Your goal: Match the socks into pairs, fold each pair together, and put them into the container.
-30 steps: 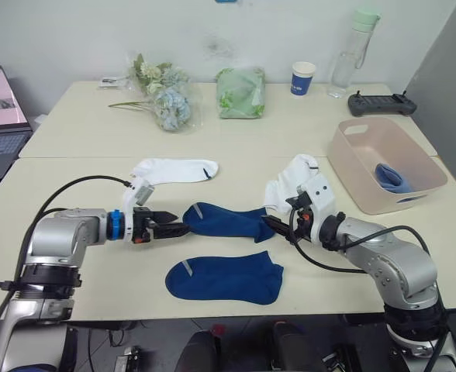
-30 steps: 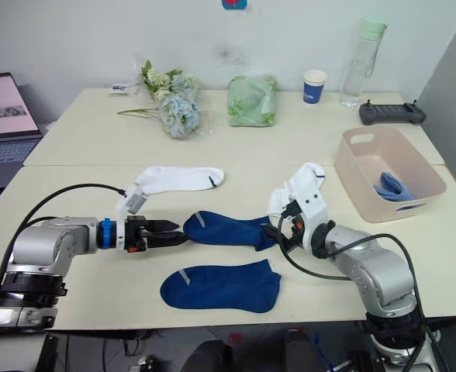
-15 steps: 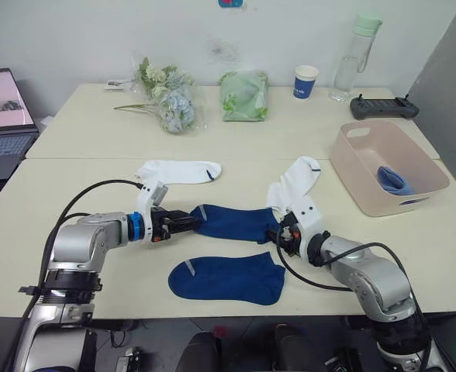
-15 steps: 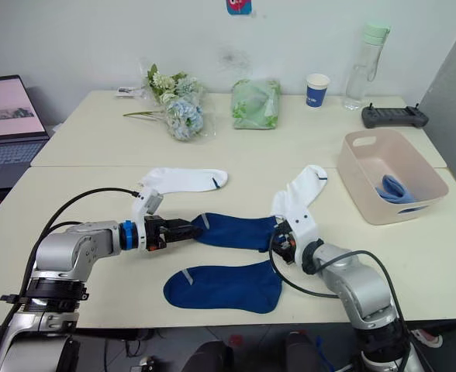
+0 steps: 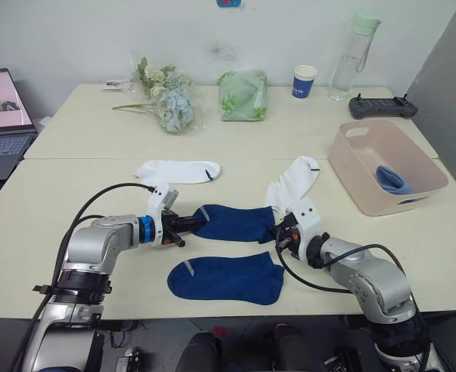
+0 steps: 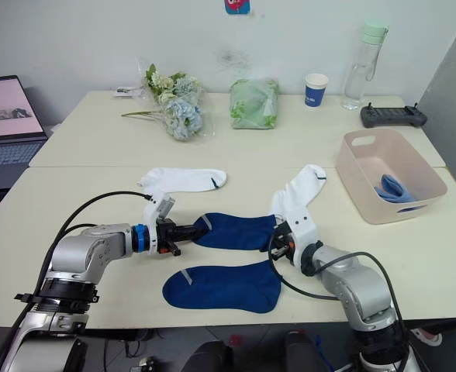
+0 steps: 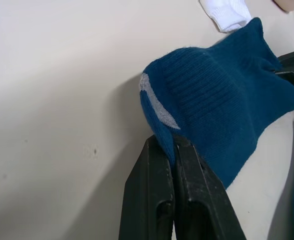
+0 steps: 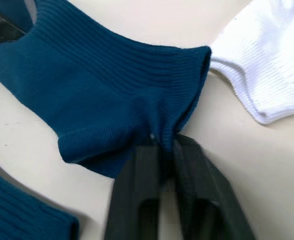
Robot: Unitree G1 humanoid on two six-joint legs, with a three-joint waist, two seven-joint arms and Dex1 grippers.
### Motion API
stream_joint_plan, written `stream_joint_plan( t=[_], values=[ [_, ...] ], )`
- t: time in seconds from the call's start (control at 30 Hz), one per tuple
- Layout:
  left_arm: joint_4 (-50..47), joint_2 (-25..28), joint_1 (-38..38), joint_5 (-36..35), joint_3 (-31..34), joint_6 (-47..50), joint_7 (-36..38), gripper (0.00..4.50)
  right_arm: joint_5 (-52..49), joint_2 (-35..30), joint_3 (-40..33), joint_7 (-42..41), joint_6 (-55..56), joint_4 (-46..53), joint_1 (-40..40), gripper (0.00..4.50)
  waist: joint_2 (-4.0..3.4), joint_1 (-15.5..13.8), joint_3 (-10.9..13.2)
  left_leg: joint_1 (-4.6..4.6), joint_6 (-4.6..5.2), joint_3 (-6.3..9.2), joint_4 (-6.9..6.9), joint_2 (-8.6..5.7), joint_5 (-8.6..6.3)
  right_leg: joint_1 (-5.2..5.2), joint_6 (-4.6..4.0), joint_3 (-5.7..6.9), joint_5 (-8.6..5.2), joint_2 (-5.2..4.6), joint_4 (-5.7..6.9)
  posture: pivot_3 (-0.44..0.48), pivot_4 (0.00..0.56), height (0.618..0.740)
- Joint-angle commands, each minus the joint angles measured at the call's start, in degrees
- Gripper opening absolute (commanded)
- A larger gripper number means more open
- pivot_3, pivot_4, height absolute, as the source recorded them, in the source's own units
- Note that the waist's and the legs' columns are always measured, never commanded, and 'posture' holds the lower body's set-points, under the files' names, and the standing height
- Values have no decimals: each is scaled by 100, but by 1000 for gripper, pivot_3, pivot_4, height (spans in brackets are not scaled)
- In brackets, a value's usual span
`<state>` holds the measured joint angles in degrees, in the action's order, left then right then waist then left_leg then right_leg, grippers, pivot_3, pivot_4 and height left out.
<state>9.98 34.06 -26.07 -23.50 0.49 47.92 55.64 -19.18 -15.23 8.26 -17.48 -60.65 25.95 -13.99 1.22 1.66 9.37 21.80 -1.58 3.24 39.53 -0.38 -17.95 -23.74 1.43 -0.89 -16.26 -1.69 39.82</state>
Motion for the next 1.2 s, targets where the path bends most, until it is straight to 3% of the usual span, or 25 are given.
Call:
stream_joint_plan(
  t=[0.03, 0.13, 0.6, 0.73, 0.9, 1.2],
  values=[
    [46, 276, 76, -13, 192, -124, 53, 0, -504, 12, -543, -208, -213, 515, 21, 1837, 0, 0, 0, 0, 0, 0, 0, 0, 0, 0, 0, -1, 0, 0, 0, 0, 150, 740],
    [80, 413, 83, -56, 201, -148, 127, 0, -812, -98, -818, -368, -427, 621, 52, 2855, 0, 5, 0, -1, 1, 3, -3, 2, 0, 0, 0, 2, 0, 0, 0, 0, 150, 740],
    [267, 458, 30, 26, 50, -327, 277, 0, -254, 284, -164, 123, 203, -272, -171, 2855, -1, 16, 0, -2, 1, 1, -5, 2, 0, -1, 0, 1, 0, 3, 0, 0, 150, 740],
    [248, 451, 48, 15, 54, -329, 285, 0, -128, 155, 77, 64, 306, -230, -118, 1942, -1, 16, 0, -2, 1, 1, -5, 2, -1, -1, 0, 1, 0, 3, -1, 0, 150, 740],
    [163, 439, 111, -44, 104, -327, 289, 0, -41, 68, 100, 26, 464, -201, -123, 133, 0, 16, 0, -2, 1, 2, -6, 2, 0, -1, 0, 1, 0, 3, -1, 0, 150, 740],
    [-419, 694, 167, -419, 401, -219, 492, 0, -294, -410, -81, -550, 743, 586, -162, 35, -1, 18, 1, 1, 1, 3, -6, 3, -1, -2, 0, 2, 0, 3, -5, 0, 150, 740]
  ],
)
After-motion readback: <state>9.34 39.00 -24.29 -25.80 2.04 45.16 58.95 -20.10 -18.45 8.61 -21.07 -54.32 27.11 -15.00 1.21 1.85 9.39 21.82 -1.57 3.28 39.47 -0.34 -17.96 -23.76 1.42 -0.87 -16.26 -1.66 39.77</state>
